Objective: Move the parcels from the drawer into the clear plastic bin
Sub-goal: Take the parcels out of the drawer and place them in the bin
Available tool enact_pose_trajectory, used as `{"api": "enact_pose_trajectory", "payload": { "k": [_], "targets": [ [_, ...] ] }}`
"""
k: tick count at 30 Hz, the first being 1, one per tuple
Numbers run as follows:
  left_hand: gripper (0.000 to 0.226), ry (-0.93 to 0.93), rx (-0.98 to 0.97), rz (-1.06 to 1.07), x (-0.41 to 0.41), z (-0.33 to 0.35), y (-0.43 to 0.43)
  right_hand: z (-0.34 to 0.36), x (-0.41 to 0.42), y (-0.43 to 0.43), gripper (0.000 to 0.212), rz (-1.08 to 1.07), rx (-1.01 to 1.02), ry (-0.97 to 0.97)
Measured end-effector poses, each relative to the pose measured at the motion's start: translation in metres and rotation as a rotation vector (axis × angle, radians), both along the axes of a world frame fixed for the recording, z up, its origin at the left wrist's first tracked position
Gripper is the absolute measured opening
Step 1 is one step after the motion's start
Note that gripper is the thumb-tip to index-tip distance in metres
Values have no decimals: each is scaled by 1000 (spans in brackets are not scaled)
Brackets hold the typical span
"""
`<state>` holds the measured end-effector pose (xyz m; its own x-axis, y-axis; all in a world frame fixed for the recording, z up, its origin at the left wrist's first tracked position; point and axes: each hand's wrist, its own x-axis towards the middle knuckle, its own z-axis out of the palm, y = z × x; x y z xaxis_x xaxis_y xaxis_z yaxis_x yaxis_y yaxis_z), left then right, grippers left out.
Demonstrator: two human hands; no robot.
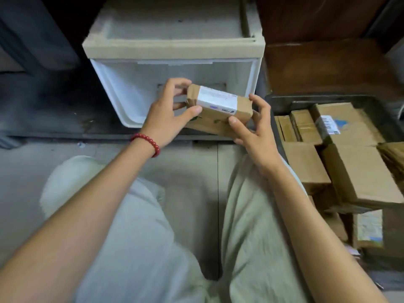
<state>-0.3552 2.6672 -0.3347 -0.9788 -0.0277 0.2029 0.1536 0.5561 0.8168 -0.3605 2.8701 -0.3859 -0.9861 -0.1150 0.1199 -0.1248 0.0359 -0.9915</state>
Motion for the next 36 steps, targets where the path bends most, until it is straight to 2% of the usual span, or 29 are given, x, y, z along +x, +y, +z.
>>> {"api": "enact_pose_trajectory", "payload": {
  "k": [4,9,12,18,21,25,28,33,36],
  "targets": [
    [42,-9,130,54,13,-9,-4,1,-9,7,60,46,-48,-47],
    [37,-46,331,117,19,-25,-12,-4,-8,4,42,124,56,18],
    [34,-52,415,169,25,-38,-17,-8,-6,-2,38,145,94,21],
    [24,-70,377,260,28,-51,-18,-8,-8,-4,25,81,178,-6],
    [21,-79,378,279,25,-51,-19,-9,-11,-7,32,82,215,4],
    [21,-111,420,296,21,-50,-16,-10,-13,-7,62,134,200,26],
    [23,-112,388,302,18,-48,-12,-12,-13,-6,75,156,218,43],
    [26,-77,274,252,12,-41,-10,-12,-15,-5,66,74,219,78],
    [48,-120,301,209,11,-38,-11,-13,-15,-5,60,5,167,10]
  ]
}}
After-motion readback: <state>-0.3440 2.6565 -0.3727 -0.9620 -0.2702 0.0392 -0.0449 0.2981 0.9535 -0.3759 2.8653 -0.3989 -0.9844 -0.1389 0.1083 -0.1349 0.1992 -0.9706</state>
